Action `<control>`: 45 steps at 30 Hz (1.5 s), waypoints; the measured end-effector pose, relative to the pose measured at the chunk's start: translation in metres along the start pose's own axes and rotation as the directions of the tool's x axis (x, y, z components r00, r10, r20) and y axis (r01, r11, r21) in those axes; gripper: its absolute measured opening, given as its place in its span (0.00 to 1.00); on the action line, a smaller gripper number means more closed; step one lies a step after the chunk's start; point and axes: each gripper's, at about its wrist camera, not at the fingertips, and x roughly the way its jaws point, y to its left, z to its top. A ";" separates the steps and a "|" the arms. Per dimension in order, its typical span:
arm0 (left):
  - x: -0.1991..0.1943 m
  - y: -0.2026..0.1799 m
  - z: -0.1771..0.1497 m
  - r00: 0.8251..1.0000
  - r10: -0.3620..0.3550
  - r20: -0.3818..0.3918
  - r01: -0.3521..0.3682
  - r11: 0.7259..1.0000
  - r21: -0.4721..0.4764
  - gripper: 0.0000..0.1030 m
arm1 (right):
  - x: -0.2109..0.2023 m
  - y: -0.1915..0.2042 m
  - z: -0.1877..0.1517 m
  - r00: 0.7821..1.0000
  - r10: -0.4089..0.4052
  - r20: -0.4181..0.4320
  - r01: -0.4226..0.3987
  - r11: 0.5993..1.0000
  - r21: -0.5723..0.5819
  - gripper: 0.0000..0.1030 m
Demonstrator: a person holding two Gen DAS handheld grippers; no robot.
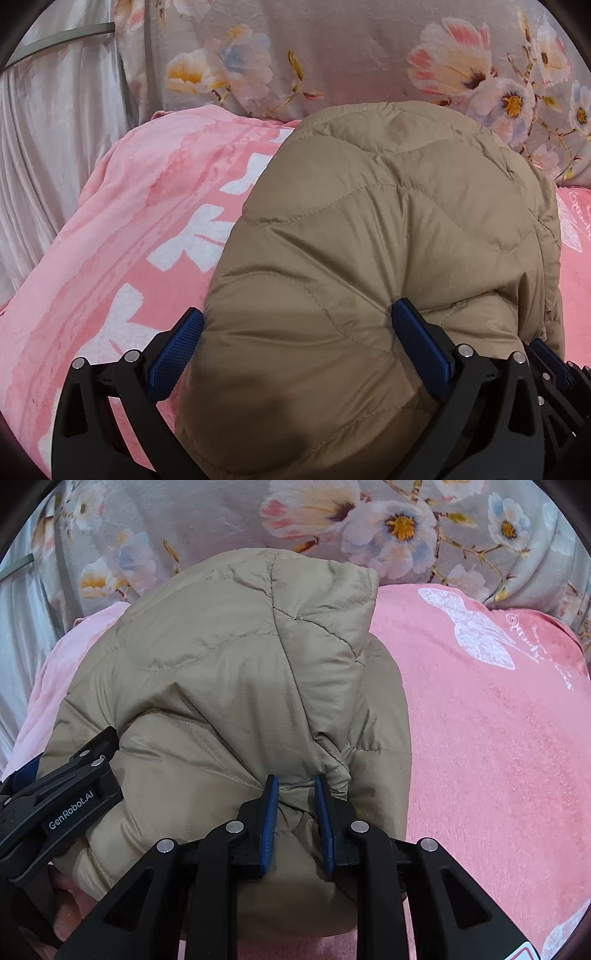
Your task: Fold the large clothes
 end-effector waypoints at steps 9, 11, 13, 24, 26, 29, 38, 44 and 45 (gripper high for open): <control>-0.001 0.001 -0.005 0.999 -0.005 0.038 0.005 1.000 -0.011 0.96 | 0.000 0.002 -0.002 1.000 -0.016 0.022 0.016 1.000 -0.006 0.20; -0.001 0.002 -0.006 0.999 -0.009 0.043 0.010 1.000 -0.015 0.96 | -0.001 0.003 -0.003 1.000 -0.016 0.026 0.016 1.000 -0.003 0.20; -0.003 0.002 -0.006 0.999 -0.011 0.052 0.013 1.000 -0.021 0.96 | -0.002 0.002 -0.003 0.999 -0.010 0.031 0.009 1.000 0.004 0.20; -0.053 0.016 -0.030 0.997 -0.032 0.073 0.036 0.998 -0.049 0.96 | -0.073 -0.022 -0.043 0.993 -0.037 0.114 0.032 0.998 0.045 0.81; -0.077 0.015 -0.046 0.997 -0.026 0.077 0.028 0.999 -0.018 0.96 | -0.089 -0.021 -0.067 0.994 -0.058 0.095 0.060 0.998 -0.015 0.84; -0.104 0.011 -0.078 0.998 -0.030 0.062 0.029 0.999 0.016 0.96 | -0.107 -0.022 -0.099 0.996 -0.078 0.049 0.081 0.995 -0.066 0.84; -0.132 0.012 -0.125 1.000 0.009 -0.011 -0.009 1.000 0.020 0.96 | -0.126 -0.024 -0.126 0.994 -0.108 0.029 0.110 0.992 -0.055 0.84; -0.133 0.008 -0.128 1.000 0.025 -0.005 -0.025 0.999 0.029 0.96 | -0.130 -0.028 -0.132 0.993 -0.108 0.039 0.109 0.993 -0.034 0.84; -0.133 0.008 -0.128 1.000 0.026 -0.004 -0.026 0.999 0.034 0.96 | -0.130 -0.028 -0.132 0.994 -0.105 0.043 0.107 0.994 -0.032 0.84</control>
